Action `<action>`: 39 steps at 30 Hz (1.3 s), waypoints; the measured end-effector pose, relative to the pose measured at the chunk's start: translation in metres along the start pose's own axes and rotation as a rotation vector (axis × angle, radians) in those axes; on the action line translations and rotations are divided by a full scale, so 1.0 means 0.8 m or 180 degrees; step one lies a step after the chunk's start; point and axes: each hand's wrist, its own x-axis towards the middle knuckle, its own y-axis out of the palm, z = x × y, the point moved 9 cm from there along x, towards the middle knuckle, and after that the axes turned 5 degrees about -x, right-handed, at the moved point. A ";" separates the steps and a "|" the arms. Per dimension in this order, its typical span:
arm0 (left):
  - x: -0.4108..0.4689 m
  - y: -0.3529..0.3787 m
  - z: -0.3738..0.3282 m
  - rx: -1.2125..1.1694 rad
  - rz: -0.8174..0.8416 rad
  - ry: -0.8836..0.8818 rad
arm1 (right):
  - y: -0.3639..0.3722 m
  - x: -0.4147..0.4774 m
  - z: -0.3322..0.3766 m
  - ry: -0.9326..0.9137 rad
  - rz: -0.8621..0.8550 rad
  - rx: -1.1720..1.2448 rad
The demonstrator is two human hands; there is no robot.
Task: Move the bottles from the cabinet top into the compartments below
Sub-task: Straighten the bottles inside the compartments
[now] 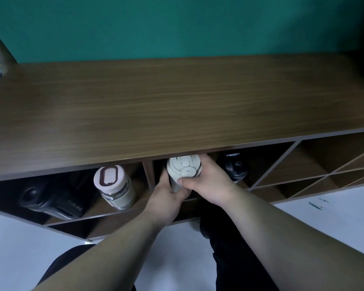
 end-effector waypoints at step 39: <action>-0.094 -0.179 0.057 0.1278 0.0145 -0.0908 | 0.128 -0.105 0.097 -0.0403 0.0843 -0.1201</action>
